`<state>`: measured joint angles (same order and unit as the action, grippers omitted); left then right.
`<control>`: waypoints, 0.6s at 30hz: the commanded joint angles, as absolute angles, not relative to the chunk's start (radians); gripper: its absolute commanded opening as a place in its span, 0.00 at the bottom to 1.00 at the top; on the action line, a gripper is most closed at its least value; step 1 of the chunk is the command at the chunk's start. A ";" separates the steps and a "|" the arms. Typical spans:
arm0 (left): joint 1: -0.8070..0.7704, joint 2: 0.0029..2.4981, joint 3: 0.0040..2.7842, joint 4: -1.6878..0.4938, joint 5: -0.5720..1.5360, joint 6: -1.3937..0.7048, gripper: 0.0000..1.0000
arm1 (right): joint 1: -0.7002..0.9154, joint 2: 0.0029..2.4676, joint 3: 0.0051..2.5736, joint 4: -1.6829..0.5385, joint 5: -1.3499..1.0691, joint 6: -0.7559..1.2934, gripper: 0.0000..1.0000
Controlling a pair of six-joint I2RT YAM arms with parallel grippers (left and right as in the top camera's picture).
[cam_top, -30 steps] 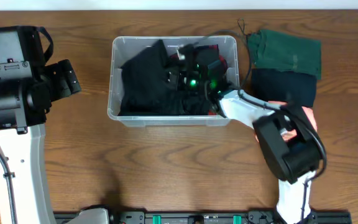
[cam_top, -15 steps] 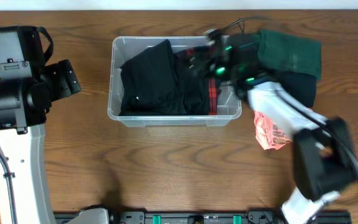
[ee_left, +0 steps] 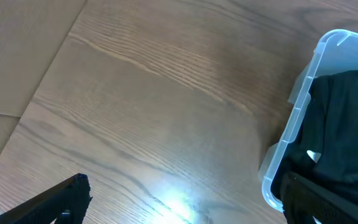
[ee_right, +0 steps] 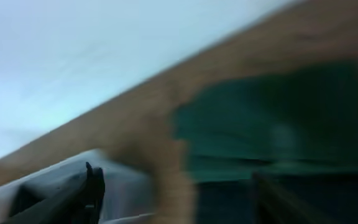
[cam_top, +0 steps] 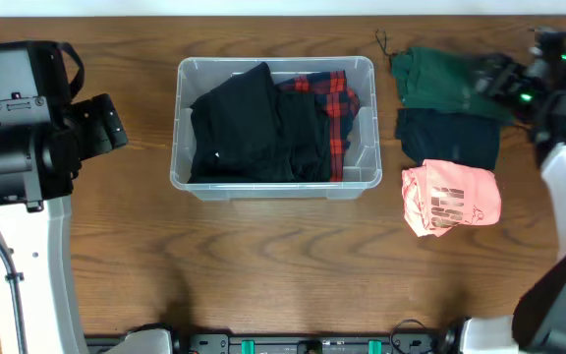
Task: Pack container
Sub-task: 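Release the garment and move the right gripper to the green garment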
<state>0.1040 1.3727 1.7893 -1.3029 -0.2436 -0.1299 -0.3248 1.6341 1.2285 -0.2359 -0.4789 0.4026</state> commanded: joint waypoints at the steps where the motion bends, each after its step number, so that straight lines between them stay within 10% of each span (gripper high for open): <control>1: 0.108 1.373 1.796 -1.305 -0.259 -0.124 0.98 | -0.407 1.732 1.225 -0.235 -0.483 0.335 0.72; 18: 0.108 1.373 1.796 -1.305 -0.259 -0.124 0.98 | -0.573 2.088 1.237 -0.034 -0.610 0.433 0.66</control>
